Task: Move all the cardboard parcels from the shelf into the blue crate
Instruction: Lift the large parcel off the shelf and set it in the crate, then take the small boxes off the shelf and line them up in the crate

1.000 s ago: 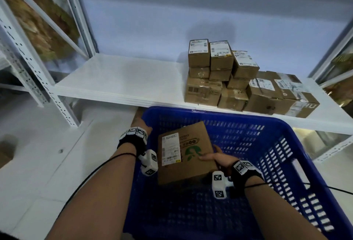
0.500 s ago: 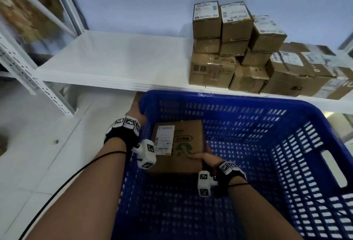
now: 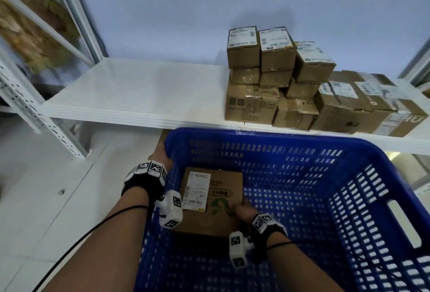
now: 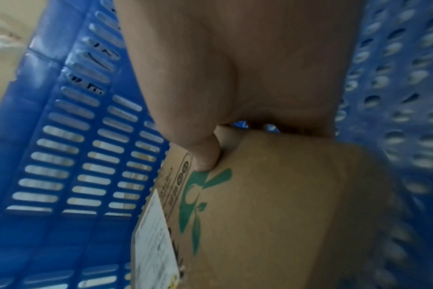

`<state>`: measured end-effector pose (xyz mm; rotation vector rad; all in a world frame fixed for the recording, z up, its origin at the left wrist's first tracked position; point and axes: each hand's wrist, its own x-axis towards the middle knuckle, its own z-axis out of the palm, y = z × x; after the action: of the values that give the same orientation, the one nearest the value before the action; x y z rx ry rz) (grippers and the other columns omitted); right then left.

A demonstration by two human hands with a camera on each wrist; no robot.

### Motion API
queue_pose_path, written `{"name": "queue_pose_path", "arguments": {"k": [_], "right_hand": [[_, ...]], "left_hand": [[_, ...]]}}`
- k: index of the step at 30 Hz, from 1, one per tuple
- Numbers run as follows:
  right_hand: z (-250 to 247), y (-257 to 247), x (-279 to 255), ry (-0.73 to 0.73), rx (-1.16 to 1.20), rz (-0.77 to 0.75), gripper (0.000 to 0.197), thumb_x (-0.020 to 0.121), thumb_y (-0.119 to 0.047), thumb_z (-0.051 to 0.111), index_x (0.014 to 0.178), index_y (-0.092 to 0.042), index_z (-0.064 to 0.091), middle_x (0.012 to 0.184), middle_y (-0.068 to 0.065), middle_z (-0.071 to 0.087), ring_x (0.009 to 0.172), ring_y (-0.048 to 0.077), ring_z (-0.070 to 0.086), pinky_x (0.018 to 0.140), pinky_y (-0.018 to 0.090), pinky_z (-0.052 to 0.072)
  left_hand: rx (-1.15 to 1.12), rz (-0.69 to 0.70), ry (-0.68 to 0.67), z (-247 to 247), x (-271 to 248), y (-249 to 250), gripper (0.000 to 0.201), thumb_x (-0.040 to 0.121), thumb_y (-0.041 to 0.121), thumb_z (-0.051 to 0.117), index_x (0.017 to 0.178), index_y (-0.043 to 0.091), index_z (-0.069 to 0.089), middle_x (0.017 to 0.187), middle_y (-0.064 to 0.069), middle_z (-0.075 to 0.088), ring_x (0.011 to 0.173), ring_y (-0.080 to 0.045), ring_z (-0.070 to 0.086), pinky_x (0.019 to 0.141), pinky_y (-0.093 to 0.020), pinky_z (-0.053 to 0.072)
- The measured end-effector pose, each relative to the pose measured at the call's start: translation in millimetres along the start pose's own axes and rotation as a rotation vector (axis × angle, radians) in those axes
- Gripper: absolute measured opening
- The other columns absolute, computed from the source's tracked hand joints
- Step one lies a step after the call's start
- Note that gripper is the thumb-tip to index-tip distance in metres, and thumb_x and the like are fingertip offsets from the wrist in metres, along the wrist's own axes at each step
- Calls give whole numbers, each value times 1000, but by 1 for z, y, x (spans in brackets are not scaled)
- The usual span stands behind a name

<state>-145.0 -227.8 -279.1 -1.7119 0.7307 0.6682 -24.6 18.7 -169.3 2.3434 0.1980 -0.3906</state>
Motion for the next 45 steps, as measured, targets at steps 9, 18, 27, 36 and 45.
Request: {"name": "queue_pose_path", "arguments": {"k": [9, 18, 27, 36, 45], "right_hand": [[5, -35, -6, 90, -476, -53, 73, 94, -41, 54, 152, -8, 23, 153, 17, 38, 136, 33, 43, 111, 40, 37], [-52, -178, -91, 440, -654, -372, 61, 96, -40, 50, 142, -2, 34, 135, 18, 55, 122, 35, 55, 100, 38, 48], [-96, -301, -165, 1126, -826, -771, 68, 90, -50, 49, 144, -13, 32, 144, 27, 35, 131, 44, 37, 107, 52, 32], [-87, -354, -115, 1032, -1120, -675, 50, 94, -58, 34, 141, -41, 42, 158, 25, 10, 140, 49, 18, 117, 54, 10], [-78, -348, -100, 1118, -1010, -692, 39, 93, -45, 52, 125, -22, 57, 135, 30, 44, 118, 50, 47, 106, 56, 29]], "left_hand": [[0, 2, -5, 0, 12, -11, 78, 64, 50, 49, 133, 16, 36, 119, -24, 61, 103, -38, 63, 91, -42, 50], [66, -24, -16, 17, 69, -55, 66, 66, 46, 62, 123, 35, 32, 119, -12, 64, 102, -32, 67, 94, -48, 53], [207, 93, 2, 14, 28, -36, 98, 78, 34, 65, 150, 44, 0, 160, -1, 28, 137, -29, 46, 111, -47, 40], [78, 67, -4, 21, 42, -40, 89, 79, 61, 49, 154, 37, 6, 160, -2, 29, 142, -27, 40, 116, -42, 33], [50, 30, 28, 21, 45, -35, 65, 83, 48, 51, 143, 35, 29, 141, -9, 54, 120, -31, 59, 105, -43, 46]]}}
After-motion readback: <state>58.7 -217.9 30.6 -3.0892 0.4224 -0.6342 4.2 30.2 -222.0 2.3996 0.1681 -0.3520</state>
